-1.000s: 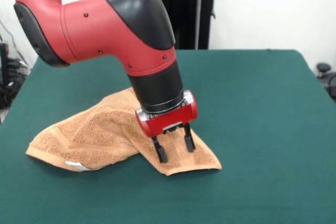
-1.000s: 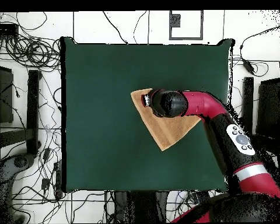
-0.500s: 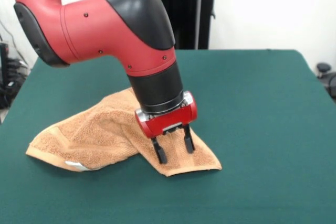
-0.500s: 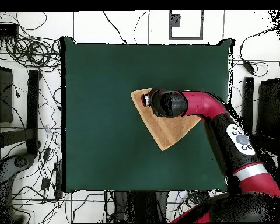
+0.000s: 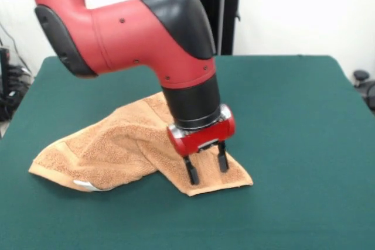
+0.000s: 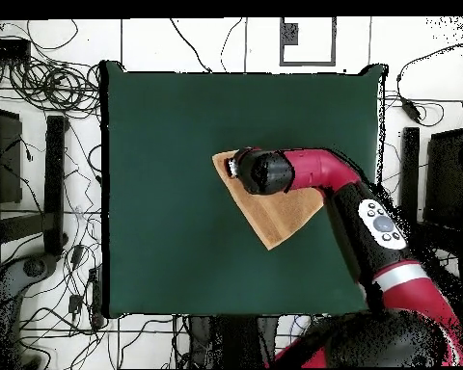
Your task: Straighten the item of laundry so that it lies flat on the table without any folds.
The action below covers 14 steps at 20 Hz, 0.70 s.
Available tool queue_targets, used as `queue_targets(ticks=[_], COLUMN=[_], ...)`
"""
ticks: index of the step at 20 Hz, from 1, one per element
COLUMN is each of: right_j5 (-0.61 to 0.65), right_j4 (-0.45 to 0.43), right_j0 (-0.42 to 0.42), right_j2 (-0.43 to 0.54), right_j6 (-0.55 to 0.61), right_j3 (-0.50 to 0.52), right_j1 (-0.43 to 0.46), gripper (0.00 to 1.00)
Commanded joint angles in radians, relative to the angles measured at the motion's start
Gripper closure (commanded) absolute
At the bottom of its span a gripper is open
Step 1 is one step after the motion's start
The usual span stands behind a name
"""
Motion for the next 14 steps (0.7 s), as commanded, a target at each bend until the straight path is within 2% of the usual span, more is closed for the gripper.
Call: queue_targets(ticks=[1, 7, 8, 10, 14], right_j5=[0.085, 0.121, 0.124, 0.137, 0.169], right_j4=[-0.049, -0.008, 0.002, -0.009, 0.024], right_j0=[0.143, 0.209, 0.216, 0.195, 0.193], right_j2=[-0.078, -0.147, -0.158, -0.113, -0.138], right_j6=[0.002, 0.072, 0.086, -0.052, -0.018], right_j3=[-0.051, -0.09, -0.095, -0.095, -0.083], right_j1=[0.042, 0.038, 0.038, 0.041, 0.032], gripper=[0.0, 0.0, 1.0, 1.0, 1.0])
